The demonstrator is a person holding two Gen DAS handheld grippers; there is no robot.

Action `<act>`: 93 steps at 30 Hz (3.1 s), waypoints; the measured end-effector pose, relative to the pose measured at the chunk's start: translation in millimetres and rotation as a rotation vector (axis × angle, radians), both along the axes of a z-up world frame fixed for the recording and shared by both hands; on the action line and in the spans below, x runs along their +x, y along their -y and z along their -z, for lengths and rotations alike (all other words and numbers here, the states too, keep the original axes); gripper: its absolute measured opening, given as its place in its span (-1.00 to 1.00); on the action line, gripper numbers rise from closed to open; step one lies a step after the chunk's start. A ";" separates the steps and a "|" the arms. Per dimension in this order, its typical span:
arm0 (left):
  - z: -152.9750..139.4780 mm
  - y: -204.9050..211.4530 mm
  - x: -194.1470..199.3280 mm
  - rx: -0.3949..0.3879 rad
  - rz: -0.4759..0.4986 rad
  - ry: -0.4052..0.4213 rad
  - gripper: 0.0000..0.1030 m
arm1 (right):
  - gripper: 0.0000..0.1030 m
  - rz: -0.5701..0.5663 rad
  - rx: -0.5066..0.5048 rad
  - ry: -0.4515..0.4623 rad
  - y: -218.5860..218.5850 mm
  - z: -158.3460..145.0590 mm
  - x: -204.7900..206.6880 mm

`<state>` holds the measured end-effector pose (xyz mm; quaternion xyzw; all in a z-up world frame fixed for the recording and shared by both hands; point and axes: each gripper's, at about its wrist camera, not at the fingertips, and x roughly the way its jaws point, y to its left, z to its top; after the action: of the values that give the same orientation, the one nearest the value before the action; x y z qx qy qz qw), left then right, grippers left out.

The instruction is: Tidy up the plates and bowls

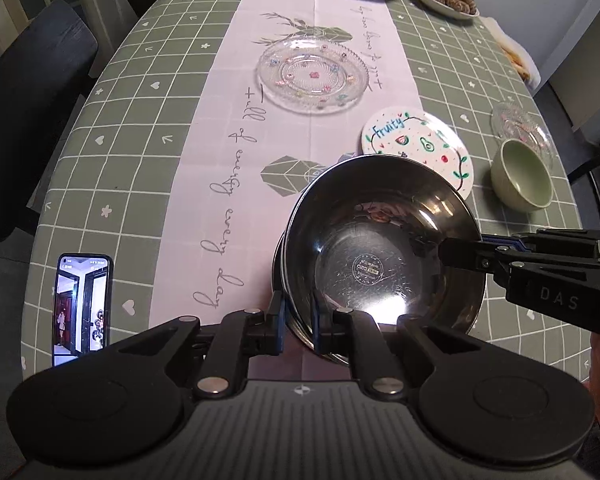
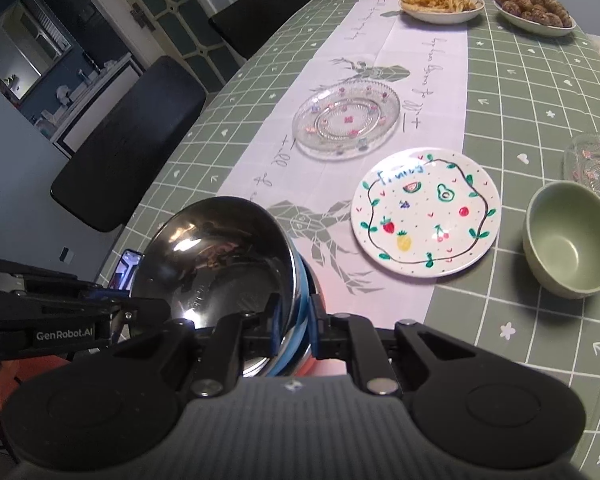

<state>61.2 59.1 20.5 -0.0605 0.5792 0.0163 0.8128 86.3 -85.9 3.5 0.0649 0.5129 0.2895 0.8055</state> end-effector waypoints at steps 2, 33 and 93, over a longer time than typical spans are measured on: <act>3.2 -0.6 0.3 -0.004 0.001 -0.018 -0.75 | -0.77 -0.003 -0.002 0.000 -0.7 0.8 -1.1; 17.3 -0.8 5.8 0.025 0.015 -0.040 -0.74 | -0.64 -0.024 -0.020 -0.012 -6.4 10.0 -2.1; 20.8 207.7 155.4 -0.109 0.427 0.132 -0.51 | -0.01 0.513 -0.147 -0.015 182.4 28.2 80.5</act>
<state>216.6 -148.6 -0.3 0.0187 0.5244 -0.1916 0.8294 166.8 -268.4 -24.7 0.1362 0.5054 0.0374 0.8512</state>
